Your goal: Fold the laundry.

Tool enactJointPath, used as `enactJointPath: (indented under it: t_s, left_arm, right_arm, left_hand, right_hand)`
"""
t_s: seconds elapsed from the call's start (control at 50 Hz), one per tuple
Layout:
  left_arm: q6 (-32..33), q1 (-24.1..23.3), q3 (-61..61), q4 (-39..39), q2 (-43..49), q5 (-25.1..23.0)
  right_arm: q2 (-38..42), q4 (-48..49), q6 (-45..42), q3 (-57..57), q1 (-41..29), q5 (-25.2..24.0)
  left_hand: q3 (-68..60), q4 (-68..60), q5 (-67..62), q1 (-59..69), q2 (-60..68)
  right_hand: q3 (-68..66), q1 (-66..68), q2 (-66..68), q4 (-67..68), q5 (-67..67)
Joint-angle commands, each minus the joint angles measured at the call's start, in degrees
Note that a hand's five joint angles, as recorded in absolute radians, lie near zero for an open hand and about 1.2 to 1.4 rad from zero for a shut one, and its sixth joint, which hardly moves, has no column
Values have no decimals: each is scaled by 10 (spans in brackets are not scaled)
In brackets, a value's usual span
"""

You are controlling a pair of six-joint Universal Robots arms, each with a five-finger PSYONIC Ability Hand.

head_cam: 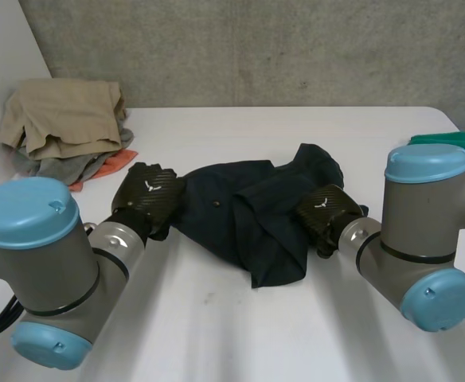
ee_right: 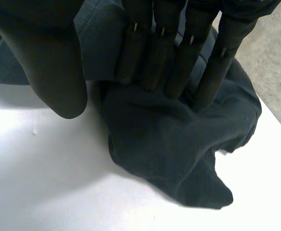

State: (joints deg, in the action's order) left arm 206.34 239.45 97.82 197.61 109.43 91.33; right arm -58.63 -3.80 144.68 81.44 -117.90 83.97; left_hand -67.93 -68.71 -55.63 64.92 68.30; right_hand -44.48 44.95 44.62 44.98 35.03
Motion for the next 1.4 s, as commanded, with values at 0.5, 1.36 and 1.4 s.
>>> enactJointPath:
  t_s: [0.5,1.36,1.4]
  left_arm:
    - [-50,36,-529,-80,90,-29]
    - [-65,35,-5,-254,-51,-103]
    - [-65,45,5,-252,-49,-115]
  right_arm:
    - [-108,6,55,6,47,123]
    - [-67,-147,-131,17,20,-145]
    - [-56,-142,-151,15,19,-146]
  left_hand:
    - [-121,-113,-144,151,117]
    - [380,388,357,-350,-384]
    - [380,388,357,-350,-384]
  right_hand:
    - [345,-349,-346,-350,-350]
    - [153,-158,-154,-158,-159]
    - [153,-158,-154,-158,-159]
